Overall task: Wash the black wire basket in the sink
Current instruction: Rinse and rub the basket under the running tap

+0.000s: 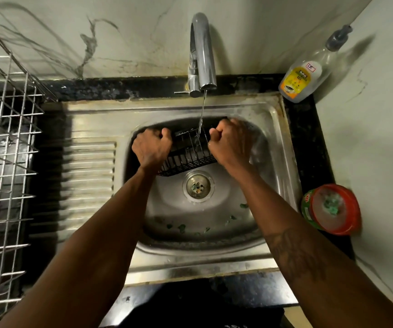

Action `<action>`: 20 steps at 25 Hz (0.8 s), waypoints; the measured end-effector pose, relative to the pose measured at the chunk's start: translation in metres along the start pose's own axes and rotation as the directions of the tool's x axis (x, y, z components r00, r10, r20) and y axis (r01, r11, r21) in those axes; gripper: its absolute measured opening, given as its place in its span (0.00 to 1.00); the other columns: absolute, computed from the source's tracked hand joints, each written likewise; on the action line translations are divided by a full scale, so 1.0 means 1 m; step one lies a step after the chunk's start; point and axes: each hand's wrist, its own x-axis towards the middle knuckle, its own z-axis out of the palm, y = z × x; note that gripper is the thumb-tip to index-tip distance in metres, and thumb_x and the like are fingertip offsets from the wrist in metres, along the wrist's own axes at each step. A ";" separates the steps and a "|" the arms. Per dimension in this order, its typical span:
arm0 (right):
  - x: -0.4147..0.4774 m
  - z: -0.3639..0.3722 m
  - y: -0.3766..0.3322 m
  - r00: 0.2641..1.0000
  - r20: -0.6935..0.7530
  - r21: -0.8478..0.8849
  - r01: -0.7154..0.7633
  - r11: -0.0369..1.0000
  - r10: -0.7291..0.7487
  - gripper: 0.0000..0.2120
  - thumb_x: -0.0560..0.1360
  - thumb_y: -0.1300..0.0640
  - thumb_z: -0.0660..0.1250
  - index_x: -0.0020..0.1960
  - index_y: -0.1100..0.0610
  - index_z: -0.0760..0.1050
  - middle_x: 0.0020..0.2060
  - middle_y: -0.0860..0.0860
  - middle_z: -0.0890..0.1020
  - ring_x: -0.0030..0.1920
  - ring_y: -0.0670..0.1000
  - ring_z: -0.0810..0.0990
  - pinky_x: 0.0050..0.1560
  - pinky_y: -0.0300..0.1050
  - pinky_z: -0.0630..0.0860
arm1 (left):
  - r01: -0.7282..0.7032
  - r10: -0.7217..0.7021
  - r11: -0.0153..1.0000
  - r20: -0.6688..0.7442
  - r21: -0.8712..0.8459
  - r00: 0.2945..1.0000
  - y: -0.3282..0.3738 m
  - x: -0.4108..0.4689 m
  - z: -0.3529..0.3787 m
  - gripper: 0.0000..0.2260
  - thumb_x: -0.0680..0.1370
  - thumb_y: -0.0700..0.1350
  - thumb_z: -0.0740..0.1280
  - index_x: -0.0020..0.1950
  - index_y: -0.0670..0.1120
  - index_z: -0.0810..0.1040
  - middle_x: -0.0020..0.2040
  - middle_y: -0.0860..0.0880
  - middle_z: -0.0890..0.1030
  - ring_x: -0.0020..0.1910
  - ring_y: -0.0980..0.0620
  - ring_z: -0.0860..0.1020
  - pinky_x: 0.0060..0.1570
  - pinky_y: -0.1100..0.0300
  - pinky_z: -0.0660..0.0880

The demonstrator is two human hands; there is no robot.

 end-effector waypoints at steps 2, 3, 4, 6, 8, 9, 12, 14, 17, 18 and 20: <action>-0.004 -0.005 -0.010 0.985 -0.106 0.069 0.146 0.987 -0.138 0.09 0.73 0.51 0.68 0.38 0.55 0.75 0.42 0.52 0.76 0.46 0.53 0.74 0.45 0.47 0.70 | 0.061 -0.055 0.987 0.041 -0.149 0.998 -0.008 -0.002 -0.001 0.20 0.76 0.56 0.62 0.36 0.41 0.79 0.36 0.40 0.80 0.41 0.37 0.79 0.41 0.52 0.71; -0.004 -0.008 -0.012 0.962 -0.194 0.105 0.218 0.970 -0.195 0.09 0.73 0.52 0.70 0.37 0.55 0.76 0.42 0.52 0.76 0.45 0.53 0.74 0.45 0.46 0.70 | 0.110 -0.097 0.966 0.064 -0.235 0.993 -0.009 -0.005 0.000 0.19 0.76 0.55 0.64 0.33 0.42 0.76 0.34 0.41 0.79 0.40 0.37 0.79 0.41 0.53 0.70; -0.003 -0.010 -0.014 0.925 -0.286 0.116 0.293 0.949 -0.250 0.10 0.73 0.54 0.71 0.36 0.56 0.77 0.41 0.52 0.76 0.44 0.53 0.74 0.44 0.45 0.70 | 0.168 -0.146 0.931 0.090 -0.325 0.985 -0.008 -0.008 0.003 0.17 0.76 0.54 0.66 0.32 0.44 0.74 0.35 0.43 0.79 0.41 0.39 0.79 0.43 0.53 0.72; 0.001 -0.012 -0.017 0.818 -0.419 0.065 0.459 0.886 -0.393 0.11 0.72 0.58 0.73 0.33 0.59 0.77 0.37 0.54 0.77 0.40 0.54 0.75 0.42 0.47 0.72 | 0.275 -0.226 0.837 0.158 -0.473 0.961 -0.005 -0.015 0.008 0.11 0.77 0.51 0.68 0.39 0.46 0.76 0.41 0.44 0.81 0.44 0.43 0.79 0.49 0.51 0.76; -0.003 -0.009 -0.021 0.713 -0.463 -0.033 0.579 0.814 -0.526 0.12 0.72 0.60 0.73 0.32 0.60 0.77 0.35 0.55 0.77 0.37 0.55 0.74 0.40 0.49 0.73 | 0.331 -0.259 0.784 0.207 -0.526 0.943 -0.004 -0.020 0.012 0.11 0.79 0.49 0.67 0.48 0.41 0.78 0.47 0.44 0.81 0.48 0.46 0.79 0.48 0.54 0.74; -0.007 -0.006 -0.021 0.683 -0.478 -0.074 0.596 0.800 -0.553 0.13 0.73 0.60 0.73 0.31 0.60 0.77 0.34 0.55 0.77 0.36 0.55 0.74 0.40 0.50 0.73 | 0.341 -0.260 0.779 0.224 -0.526 0.939 -0.003 -0.021 0.013 0.12 0.80 0.48 0.66 0.53 0.38 0.79 0.50 0.44 0.81 0.48 0.47 0.78 0.47 0.56 0.72; -0.009 -0.005 -0.021 0.696 -0.567 0.024 0.548 0.836 -0.440 0.13 0.73 0.61 0.74 0.31 0.60 0.78 0.36 0.54 0.81 0.37 0.54 0.79 0.41 0.48 0.76 | 0.331 -0.243 0.791 0.232 -0.515 0.942 0.005 -0.020 0.014 0.11 0.82 0.46 0.64 0.57 0.39 0.78 0.46 0.47 0.78 0.42 0.53 0.75 0.39 0.65 0.71; -0.003 -0.009 -0.030 0.779 -0.559 0.226 0.474 0.851 -0.285 0.09 0.72 0.61 0.76 0.36 0.62 0.80 0.42 0.55 0.82 0.44 0.54 0.81 0.46 0.46 0.78 | 0.371 -0.267 0.762 0.265 -0.531 0.927 0.006 -0.017 0.015 0.13 0.83 0.47 0.64 0.59 0.37 0.77 0.48 0.46 0.79 0.41 0.55 0.76 0.34 0.69 0.70; 0.004 -0.011 -0.047 0.941 -0.272 0.175 0.252 0.952 -0.199 0.14 0.77 0.51 0.68 0.56 0.59 0.78 0.59 0.55 0.79 0.63 0.56 0.77 0.70 0.54 0.67 | 0.391 -0.284 0.759 0.276 -0.520 0.918 0.000 -0.018 0.015 0.18 0.83 0.49 0.62 0.63 0.35 0.76 0.56 0.41 0.78 0.49 0.49 0.76 0.40 0.62 0.70; 0.005 -0.010 -0.050 0.956 -0.194 0.065 0.237 0.969 -0.221 0.14 0.79 0.49 0.64 0.59 0.58 0.76 0.59 0.54 0.80 0.64 0.56 0.76 0.74 0.58 0.62 | 0.372 -0.267 0.771 0.267 -0.517 0.926 0.001 -0.021 0.016 0.18 0.84 0.49 0.60 0.61 0.35 0.77 0.54 0.42 0.77 0.48 0.48 0.75 0.41 0.60 0.69; 0.008 -0.012 -0.056 0.948 -0.114 -0.059 0.292 0.955 -0.297 0.15 0.82 0.50 0.58 0.56 0.59 0.76 0.53 0.56 0.81 0.58 0.57 0.78 0.72 0.58 0.63 | 0.309 -0.219 0.770 0.223 -0.559 0.950 0.015 -0.030 0.009 0.18 0.86 0.50 0.57 0.58 0.36 0.79 0.46 0.45 0.77 0.44 0.50 0.75 0.40 0.62 0.68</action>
